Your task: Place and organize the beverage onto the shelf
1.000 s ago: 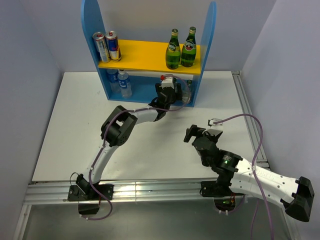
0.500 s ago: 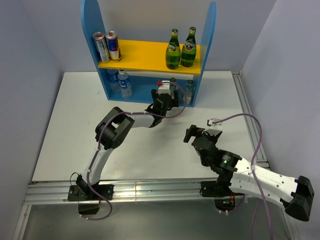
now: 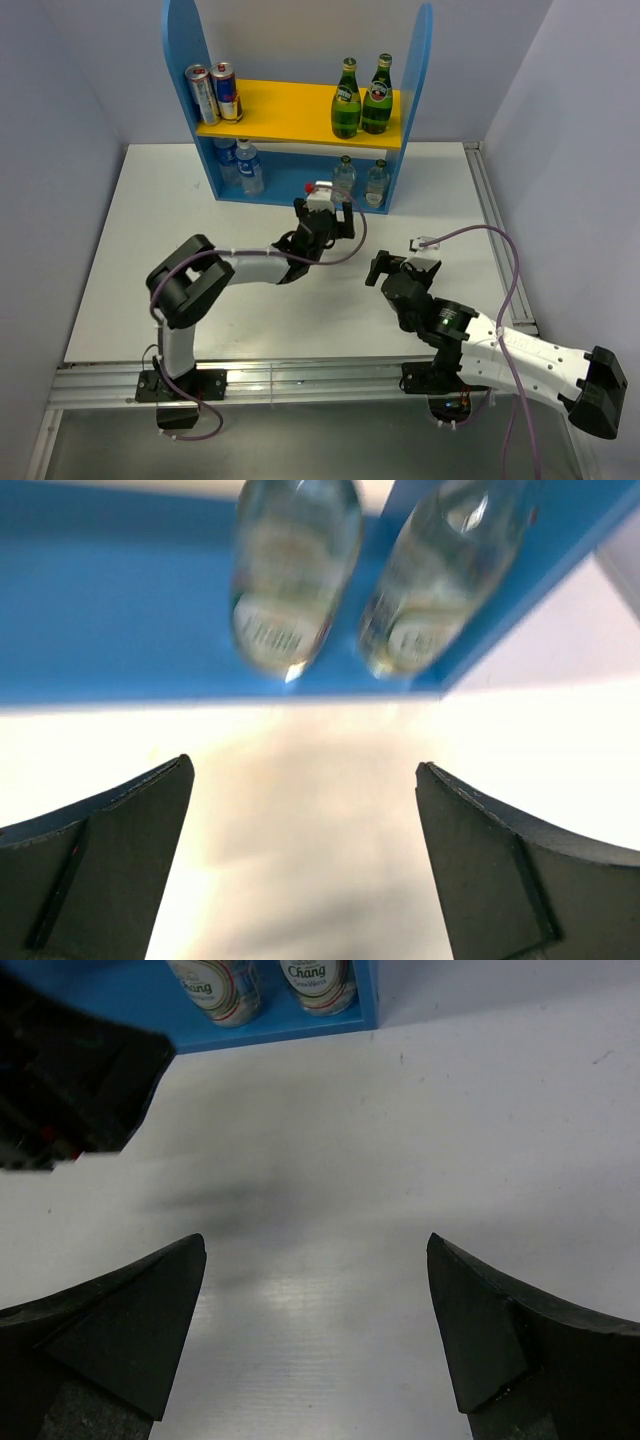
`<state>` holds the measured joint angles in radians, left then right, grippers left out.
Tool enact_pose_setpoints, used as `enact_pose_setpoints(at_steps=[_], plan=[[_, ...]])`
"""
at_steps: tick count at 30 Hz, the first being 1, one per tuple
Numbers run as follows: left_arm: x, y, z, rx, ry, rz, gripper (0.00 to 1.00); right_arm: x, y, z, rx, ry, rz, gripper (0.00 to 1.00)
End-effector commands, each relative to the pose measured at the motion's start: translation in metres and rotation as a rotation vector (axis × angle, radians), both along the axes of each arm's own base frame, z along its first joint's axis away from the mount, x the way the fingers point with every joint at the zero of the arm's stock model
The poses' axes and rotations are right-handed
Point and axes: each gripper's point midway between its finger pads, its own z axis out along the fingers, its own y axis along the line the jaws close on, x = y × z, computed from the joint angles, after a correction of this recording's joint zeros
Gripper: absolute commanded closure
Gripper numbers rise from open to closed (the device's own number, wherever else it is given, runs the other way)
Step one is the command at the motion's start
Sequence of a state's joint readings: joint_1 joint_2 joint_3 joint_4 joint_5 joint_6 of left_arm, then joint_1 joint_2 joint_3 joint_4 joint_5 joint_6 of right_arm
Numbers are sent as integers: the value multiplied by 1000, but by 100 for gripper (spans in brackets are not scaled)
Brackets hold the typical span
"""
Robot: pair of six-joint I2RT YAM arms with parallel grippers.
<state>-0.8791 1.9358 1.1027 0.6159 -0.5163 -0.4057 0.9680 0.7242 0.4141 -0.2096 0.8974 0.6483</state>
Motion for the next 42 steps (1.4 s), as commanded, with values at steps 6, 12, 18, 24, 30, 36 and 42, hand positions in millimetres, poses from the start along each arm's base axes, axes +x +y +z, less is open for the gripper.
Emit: enact_pose_setpoints(at_steps=[6,12,18,24,30,36,42], plan=[[-106,78,43,86,96,183,1,4,-1,28,78,-76,-16,3],[-188,165,122,109,106,258,1,-13,23,114,204,-102,159,0],[-221,236,219,-166,81,232,2,-40,17,229,189,-136,331,0],[-235,308,268,-297,20,245,1,-67,-10,302,201,-185,402,0],[-236,323,278,-320,-25,249,1,-74,-26,314,220,-214,394,0],[-234,326,277,-301,-32,272,1,-76,-24,312,228,-207,404,0],[-232,323,273,-280,-41,281,1,-74,-21,308,217,-201,409,0]])
